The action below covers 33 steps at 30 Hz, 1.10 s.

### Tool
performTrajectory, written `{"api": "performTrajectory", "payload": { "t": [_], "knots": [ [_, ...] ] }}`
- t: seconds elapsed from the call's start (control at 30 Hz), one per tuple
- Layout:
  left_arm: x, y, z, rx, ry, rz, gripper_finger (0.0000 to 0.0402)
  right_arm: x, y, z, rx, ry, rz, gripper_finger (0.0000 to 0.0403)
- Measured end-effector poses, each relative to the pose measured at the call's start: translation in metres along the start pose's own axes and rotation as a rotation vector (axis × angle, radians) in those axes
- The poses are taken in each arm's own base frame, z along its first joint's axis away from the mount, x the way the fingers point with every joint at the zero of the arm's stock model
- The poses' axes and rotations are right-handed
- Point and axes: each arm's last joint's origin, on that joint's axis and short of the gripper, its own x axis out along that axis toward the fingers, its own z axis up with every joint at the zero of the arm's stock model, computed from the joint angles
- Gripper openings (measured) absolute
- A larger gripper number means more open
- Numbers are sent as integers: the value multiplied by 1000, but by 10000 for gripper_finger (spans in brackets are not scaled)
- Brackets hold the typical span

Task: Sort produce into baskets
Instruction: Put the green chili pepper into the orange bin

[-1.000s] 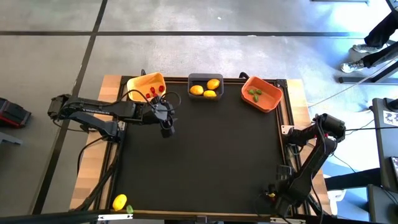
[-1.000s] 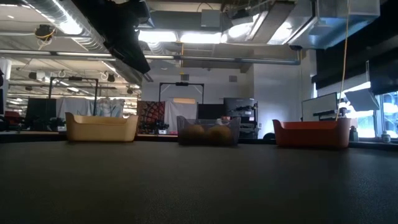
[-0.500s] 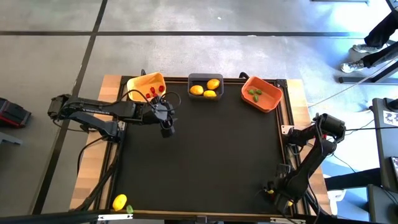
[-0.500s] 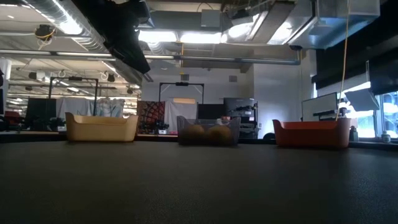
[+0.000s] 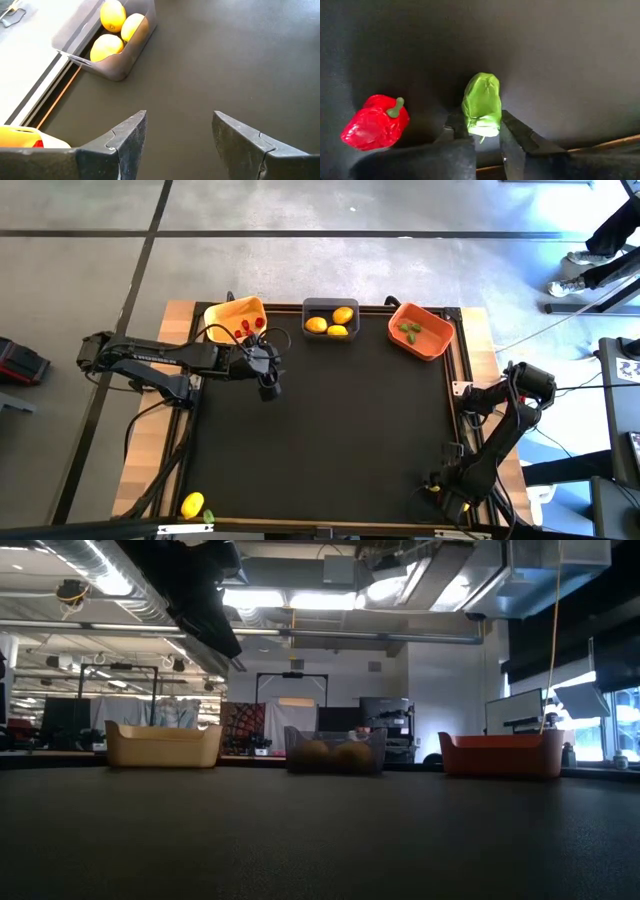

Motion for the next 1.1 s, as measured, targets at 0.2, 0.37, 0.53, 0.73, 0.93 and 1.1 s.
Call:
{"api": "performTrajectory", "payload": {
  "t": [0.2,0.37,0.53,0.73,0.93,1.1],
  "knots": [
    [0,0,1,-6,-10,-2,219,-2,-9,13,28,-36,-45,20],
    [0,0,2,-7,-14,-3,219,-11,-21,30,24,-79,-46,20],
    [0,0,1,-7,-14,-3,219,-28,-39,45,24,-148,-38,19],
    [0,0,2,-8,-14,-3,219,-51,-68,58,51,-230,-39,19],
    [0,0,2,-12,-14,-3,219,-70,-99,68,97,-302,-69,19],
    [0,0,2,-13,-14,-3,219,-80,-126,74,128,-330,-129,19]
  ]
}}
